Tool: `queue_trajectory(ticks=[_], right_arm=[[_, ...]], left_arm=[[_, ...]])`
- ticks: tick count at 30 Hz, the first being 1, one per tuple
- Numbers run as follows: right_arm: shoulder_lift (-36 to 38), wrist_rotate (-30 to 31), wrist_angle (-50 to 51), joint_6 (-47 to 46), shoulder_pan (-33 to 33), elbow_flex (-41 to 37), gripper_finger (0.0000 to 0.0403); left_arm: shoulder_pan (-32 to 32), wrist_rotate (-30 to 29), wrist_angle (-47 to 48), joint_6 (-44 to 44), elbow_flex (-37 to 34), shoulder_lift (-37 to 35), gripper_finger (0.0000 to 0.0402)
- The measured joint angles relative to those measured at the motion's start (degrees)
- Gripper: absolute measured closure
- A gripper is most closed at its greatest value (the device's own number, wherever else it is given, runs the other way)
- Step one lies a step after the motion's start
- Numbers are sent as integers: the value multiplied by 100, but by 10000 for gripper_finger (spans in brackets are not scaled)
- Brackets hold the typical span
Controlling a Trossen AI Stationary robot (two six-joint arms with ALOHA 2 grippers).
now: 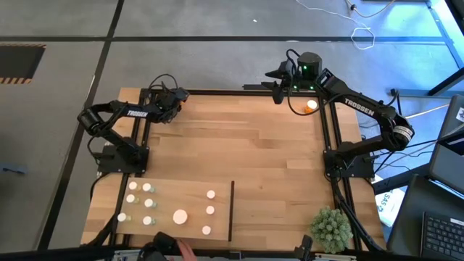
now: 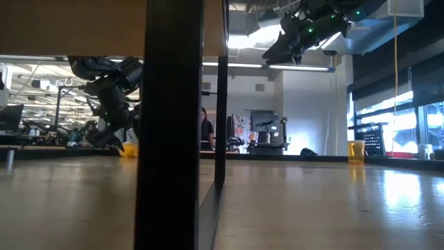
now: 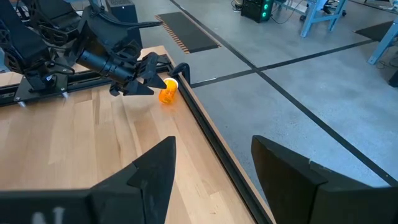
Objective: Pick and place medicine bottles onto shelf by color
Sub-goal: Put the top left orange pill bottle on the shelf aligned with the other orange pill bottle
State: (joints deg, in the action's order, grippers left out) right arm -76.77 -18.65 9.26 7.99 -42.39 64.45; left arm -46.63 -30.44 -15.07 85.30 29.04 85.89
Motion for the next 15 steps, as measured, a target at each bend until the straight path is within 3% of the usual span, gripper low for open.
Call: queue_trajectory(ticks=[15], right_arm=[[0, 0, -1, 1, -1, 0, 189]], left_arm=[[3, 25, -38, 153, 0, 0, 138]])
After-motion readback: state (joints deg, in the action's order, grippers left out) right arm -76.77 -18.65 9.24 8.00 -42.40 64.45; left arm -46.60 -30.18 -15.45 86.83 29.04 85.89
